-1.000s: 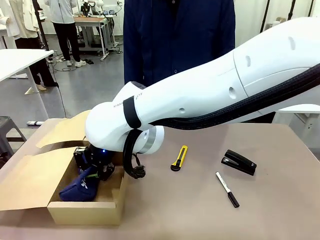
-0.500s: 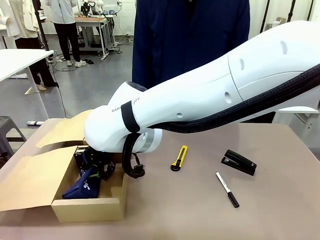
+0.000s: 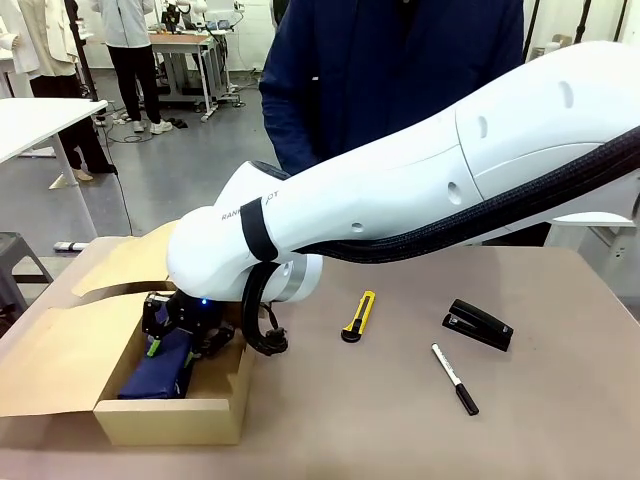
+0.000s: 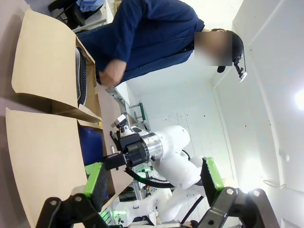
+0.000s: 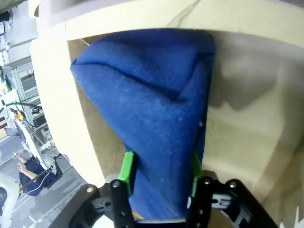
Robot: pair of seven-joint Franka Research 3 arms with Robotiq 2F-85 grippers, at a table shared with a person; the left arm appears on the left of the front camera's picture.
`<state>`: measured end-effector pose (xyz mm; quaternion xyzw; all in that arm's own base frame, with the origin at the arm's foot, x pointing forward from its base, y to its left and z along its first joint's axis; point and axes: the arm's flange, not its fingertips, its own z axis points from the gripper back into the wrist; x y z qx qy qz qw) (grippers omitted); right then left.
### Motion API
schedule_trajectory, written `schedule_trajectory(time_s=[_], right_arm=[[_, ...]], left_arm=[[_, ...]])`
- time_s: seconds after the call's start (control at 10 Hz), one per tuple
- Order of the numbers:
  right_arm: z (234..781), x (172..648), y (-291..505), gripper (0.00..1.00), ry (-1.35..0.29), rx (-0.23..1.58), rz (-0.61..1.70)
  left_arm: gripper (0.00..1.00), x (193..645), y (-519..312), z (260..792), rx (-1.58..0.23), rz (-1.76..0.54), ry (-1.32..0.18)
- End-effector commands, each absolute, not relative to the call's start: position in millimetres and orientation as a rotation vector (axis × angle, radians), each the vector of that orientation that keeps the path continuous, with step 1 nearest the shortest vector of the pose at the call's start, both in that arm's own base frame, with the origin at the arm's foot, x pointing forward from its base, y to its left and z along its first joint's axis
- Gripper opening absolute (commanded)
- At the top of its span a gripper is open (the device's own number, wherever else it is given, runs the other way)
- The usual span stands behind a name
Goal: Place items inside the box.
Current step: Pick up a Pencil pouch or Stapler and place it inside the Mailer Box closest to the robot.
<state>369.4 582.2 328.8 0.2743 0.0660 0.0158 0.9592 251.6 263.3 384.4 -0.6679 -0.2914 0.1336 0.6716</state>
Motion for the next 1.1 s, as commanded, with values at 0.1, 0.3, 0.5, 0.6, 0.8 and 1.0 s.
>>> schedule_trajectory(time_s=[0.1,0.3,0.5,0.6,0.8,1.0], right_arm=[[343.4,361.3,581.0,1.00,0.151,0.570,0.033],[352.5,354.3,576.8,1.00,0.144,0.578,0.048],[360.7,350.0,569.7,1.00,0.115,0.587,0.061],[365.3,348.0,566.0,1.00,0.112,0.589,0.060],[379.6,331.0,560.3,1.00,0.082,0.578,0.072],[404.0,300.9,539.6,1.00,0.127,0.556,0.124]], left_arm=[[1.00,249.0,262.3,384.9,-1.506,0.272,-0.668],[1.00,249.0,262.3,384.9,-1.506,0.272,-0.668],[1.00,249.0,262.3,384.9,-1.506,0.272,-0.668],[1.00,249.0,262.3,384.9,-1.506,0.272,-0.668],[1.00,249.0,262.3,384.9,-1.506,0.272,-0.668],[1.00,249.0,262.3,384.9,-1.506,0.272,-0.668]])
